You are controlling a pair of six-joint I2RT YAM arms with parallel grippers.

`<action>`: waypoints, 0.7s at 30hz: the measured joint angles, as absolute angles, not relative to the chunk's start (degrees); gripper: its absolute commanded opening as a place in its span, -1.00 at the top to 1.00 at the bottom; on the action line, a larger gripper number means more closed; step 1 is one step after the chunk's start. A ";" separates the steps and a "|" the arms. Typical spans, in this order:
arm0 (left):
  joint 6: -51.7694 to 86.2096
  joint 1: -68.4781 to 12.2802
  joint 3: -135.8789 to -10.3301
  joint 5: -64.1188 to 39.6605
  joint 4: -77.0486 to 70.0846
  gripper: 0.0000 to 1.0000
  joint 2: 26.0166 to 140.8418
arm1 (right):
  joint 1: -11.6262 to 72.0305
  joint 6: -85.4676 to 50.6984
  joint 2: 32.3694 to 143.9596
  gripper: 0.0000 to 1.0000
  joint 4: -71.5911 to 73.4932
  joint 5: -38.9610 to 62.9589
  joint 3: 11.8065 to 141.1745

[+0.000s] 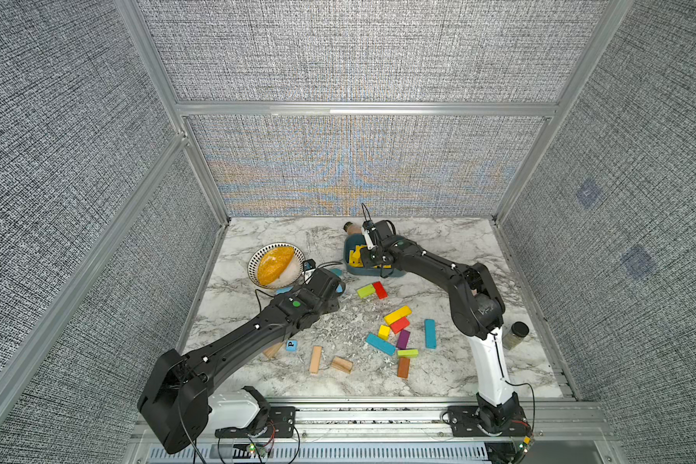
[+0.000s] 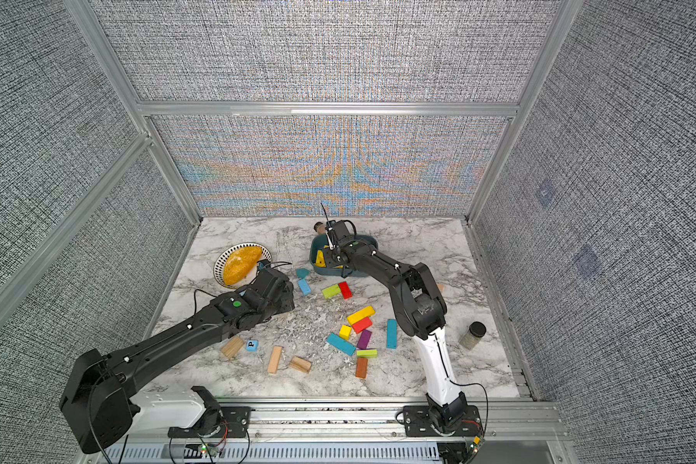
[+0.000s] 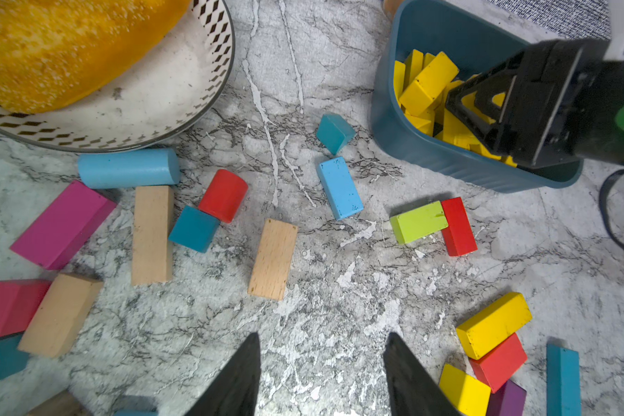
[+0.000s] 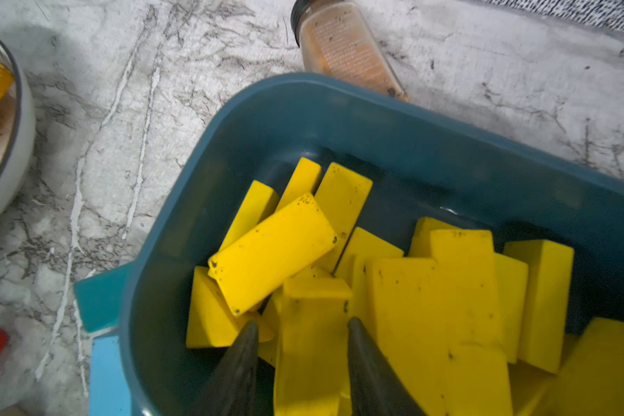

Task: Pick out the yellow building blocks
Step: Place the building block in the storage box, then pick up the building block from the center of the board.

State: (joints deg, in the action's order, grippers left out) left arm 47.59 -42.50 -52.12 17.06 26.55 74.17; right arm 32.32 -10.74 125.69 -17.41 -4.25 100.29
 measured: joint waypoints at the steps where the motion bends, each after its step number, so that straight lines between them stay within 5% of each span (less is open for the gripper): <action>1: 47.59 -42.50 -52.14 16.86 26.55 -0.14 74.17 | 32.32 -10.72 125.54 0.05 -17.56 -4.25 100.64; 10: 43.07 -42.74 -53.58 13.17 25.36 -0.13 74.15 | 32.32 -9.93 115.70 0.03 -18.13 -4.36 99.04; 21: 34.35 -51.90 -60.84 0.91 26.85 -0.15 84.16 | 31.42 -13.56 86.76 0.03 -11.27 -10.74 64.97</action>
